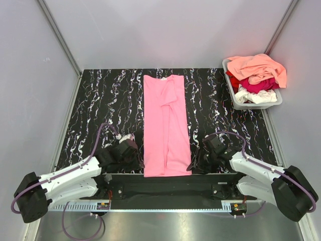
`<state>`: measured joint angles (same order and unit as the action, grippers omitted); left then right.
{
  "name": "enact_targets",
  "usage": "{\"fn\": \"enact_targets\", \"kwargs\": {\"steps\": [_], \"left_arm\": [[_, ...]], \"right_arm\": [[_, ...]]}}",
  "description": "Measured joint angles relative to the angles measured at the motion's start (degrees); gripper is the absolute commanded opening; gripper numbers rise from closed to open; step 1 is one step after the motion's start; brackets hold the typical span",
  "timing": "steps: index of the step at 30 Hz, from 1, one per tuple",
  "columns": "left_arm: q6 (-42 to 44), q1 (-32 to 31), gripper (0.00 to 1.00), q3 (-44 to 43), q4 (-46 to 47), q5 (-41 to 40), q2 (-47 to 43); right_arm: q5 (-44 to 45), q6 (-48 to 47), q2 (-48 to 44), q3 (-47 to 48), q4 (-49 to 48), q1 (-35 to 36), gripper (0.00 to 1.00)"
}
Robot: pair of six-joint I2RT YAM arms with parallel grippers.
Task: Fold and stack the t-shirts
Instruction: Fold the tshirt
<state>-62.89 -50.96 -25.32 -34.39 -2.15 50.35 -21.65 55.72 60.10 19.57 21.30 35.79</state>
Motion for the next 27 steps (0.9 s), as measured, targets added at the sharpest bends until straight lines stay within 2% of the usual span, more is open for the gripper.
{"fn": "enact_targets", "kwargs": {"steps": [2, 3, 6, 8, 10, 12, 15, 27], "left_arm": [[-0.15, 0.00, 0.39, 0.09, 0.07, 0.02, -0.07], [-0.22, -0.02, 0.39, 0.22, 0.15, 0.02, -0.13], [-0.72, -0.35, 0.38, 1.22, 0.42, 0.04, -0.55], [-1.25, -0.79, 0.38, 2.05, 0.90, 0.15, -0.61], [-1.95, -1.66, 0.39, 2.93, 1.49, 0.24, -0.63], [-2.82, -2.78, 0.41, 3.69, 1.86, 0.24, -0.61], [-4.22, -4.72, 0.45, 4.35, 2.84, 0.20, -0.17], [-7.78, -7.26, 0.45, 6.14, 8.33, 0.68, 3.39]], "right_arm": [[0.28, 0.72, 0.13, -0.09, -0.48, 1.25, 0.35], [0.61, 0.98, 0.17, -0.11, -0.50, 1.51, 0.26], [1.29, 1.42, 0.39, -0.11, -0.55, 1.68, 0.13], [1.57, 1.44, 0.79, -0.11, -0.57, 1.70, 0.12], [1.68, 1.44, 1.22, -0.11, -0.59, 1.70, 0.04], [1.68, 1.42, 1.49, -0.11, -0.63, 1.70, 0.01], [1.70, 1.25, 1.44, -0.11, -0.63, 1.70, 0.00], [2.58, 1.07, 0.48, -0.11, -0.44, 1.70, 0.00]]}}
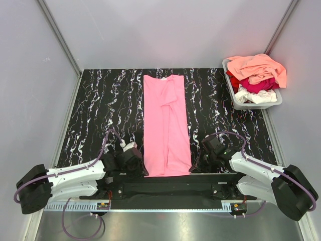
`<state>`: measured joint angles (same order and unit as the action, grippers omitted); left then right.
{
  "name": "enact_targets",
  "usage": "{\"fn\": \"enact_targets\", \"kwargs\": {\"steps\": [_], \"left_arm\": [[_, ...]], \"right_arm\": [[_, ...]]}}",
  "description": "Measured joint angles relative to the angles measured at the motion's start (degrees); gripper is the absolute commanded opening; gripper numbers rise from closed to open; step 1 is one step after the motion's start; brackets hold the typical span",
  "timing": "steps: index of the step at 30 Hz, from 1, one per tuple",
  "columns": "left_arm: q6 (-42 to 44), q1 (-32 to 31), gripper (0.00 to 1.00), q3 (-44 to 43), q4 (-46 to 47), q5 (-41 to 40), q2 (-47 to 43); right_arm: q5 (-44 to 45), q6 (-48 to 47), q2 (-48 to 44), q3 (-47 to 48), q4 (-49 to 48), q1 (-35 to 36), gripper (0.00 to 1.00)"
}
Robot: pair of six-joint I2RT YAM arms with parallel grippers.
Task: Fold and stack the t-shirts
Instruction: Fold the tshirt
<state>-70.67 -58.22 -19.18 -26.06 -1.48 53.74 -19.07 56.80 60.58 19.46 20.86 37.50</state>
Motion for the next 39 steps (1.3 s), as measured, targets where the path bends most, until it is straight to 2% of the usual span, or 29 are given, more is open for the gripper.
{"fn": "enact_targets", "kwargs": {"steps": [6, 7, 9, 12, 13, 14, 23, 30, 35, 39], "left_arm": [[-1.03, -0.20, 0.35, 0.83, 0.85, 0.00, 0.42], [-1.09, -0.20, 0.27, 0.83, 0.92, 0.00, 0.42], [-1.27, -0.22, 0.23, 0.85, 1.40, -0.04, 0.42], [-1.14, -0.35, 0.10, 0.72, 1.99, -0.07, 0.74], [-1.03, -0.42, 0.02, 0.42, 1.92, -0.07, 1.14], [-0.81, -0.48, 0.00, -0.13, 1.70, -0.13, 1.55], [-0.13, -3.34, 0.00, -5.40, -2.10, -3.67, 0.70], [-0.87, -7.19, 0.01, -15.34, -8.20, -6.08, 1.16], [1.81, -6.34, 0.02, -25.97, -14.60, -8.63, 4.57], [6.38, -1.90, 0.02, -33.07, -16.11, -9.14, 7.72]], "right_arm": [[0.02, -0.04, -0.02, 0.00, 0.00, 0.00, 0.00], [0.02, -0.07, -0.04, 0.00, 0.00, 0.00, 0.00], [0.02, -0.22, -0.04, 0.00, 0.00, 0.00, 0.00], [0.00, -0.68, -0.02, 0.00, 0.00, 0.00, 0.00], [0.00, -0.92, 0.04, 0.00, 0.00, 0.00, 0.00], [-0.02, -1.14, 0.15, 0.00, 0.00, 0.00, 0.00], [0.61, -1.77, -4.00, 1.40, 6.64, 0.04, 0.00], [1.01, -1.51, -12.15, 6.40, 16.37, 0.70, 0.00], [2.95, -3.32, -5.95, 17.03, 20.24, 0.76, 0.00], [6.21, -7.63, 2.54, 27.50, 22.10, 0.72, 0.00]]}}
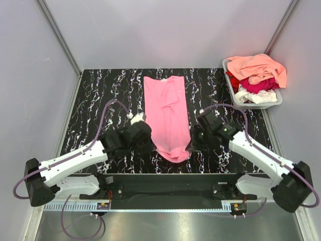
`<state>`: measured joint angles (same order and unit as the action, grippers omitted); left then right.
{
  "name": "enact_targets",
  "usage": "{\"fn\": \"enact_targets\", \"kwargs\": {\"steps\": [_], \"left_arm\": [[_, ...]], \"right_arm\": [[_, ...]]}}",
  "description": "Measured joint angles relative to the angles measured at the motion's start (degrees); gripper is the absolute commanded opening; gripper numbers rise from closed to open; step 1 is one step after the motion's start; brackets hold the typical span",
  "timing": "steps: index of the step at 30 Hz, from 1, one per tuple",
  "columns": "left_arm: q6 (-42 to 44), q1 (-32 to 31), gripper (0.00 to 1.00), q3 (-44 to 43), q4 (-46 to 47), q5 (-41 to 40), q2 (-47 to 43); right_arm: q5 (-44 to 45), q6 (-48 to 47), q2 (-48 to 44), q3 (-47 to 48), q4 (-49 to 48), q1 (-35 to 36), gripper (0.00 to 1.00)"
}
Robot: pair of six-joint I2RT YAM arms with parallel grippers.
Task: Fold and stack the t-shirts
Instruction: Fold the tshirt
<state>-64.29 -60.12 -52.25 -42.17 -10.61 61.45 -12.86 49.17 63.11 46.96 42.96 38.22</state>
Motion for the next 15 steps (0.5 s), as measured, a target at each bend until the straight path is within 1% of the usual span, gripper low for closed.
{"fn": "enact_targets", "kwargs": {"steps": [3, 5, 11, 15], "left_arm": [[3.93, 4.46, 0.02, -4.61, -1.33, 0.04, 3.26], [6.19, 6.69, 0.02, -6.71, -1.55, 0.11, 5.27], [13.49, 14.80, 0.02, -11.52, -2.03, 2.29, 10.91], [18.03, 19.61, 0.01, -16.59, -2.47, 3.39, 15.78]], "right_arm": [[2.71, -4.31, 6.21, 8.66, 1.25, -0.79, 0.00], [3.89, -7.04, 9.60, 13.62, 1.97, -2.58, 0.00], [5.53, -13.64, 17.75, 24.41, 3.21, -9.44, 0.00], [5.86, -16.70, 24.50, 30.60, 3.80, -11.93, 0.00]]}}
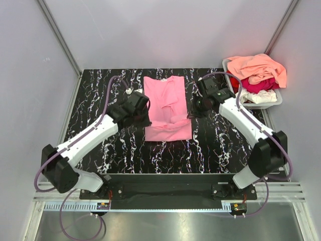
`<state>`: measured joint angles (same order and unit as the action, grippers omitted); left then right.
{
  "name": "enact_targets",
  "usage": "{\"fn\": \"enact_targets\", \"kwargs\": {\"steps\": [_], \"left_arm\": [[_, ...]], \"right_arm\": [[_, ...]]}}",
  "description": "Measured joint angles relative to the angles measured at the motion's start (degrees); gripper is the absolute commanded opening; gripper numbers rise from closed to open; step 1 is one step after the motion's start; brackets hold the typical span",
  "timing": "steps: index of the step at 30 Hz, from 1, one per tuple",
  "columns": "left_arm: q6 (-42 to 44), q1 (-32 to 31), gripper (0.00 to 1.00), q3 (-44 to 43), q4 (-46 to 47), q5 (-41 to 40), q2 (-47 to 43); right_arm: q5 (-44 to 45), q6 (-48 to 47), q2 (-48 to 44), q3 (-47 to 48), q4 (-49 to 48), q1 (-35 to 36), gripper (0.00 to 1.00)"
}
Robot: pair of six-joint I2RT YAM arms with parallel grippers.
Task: Fold and stack the t-shirts
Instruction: Fold the tshirt
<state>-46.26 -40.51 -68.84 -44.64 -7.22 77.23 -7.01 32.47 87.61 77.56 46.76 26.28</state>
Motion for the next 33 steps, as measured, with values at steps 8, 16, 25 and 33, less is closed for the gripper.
{"fn": "enact_targets", "kwargs": {"steps": [8, 16, 25, 33], "left_arm": [[6.91, 6.16, 0.00, -7.96, -0.35, 2.67, 8.70], [10.01, 10.29, 0.00, -11.91, -0.50, 5.42, 15.63], [12.70, 14.71, 0.00, -17.40, 0.15, 9.38, 23.80], [16.17, 20.48, 0.31, -27.30, 0.79, 15.32, 39.78]], "right_arm": [[-0.13, -3.74, 9.46, 8.72, 1.49, -2.93, 0.00], [-1.25, -5.95, 17.59, 15.63, 1.73, -4.07, 0.00], [-2.27, -6.78, 26.88, 22.36, 2.25, -5.64, 0.00], [-2.78, -6.62, 38.32, 33.66, 4.52, -6.99, 0.62]]}}
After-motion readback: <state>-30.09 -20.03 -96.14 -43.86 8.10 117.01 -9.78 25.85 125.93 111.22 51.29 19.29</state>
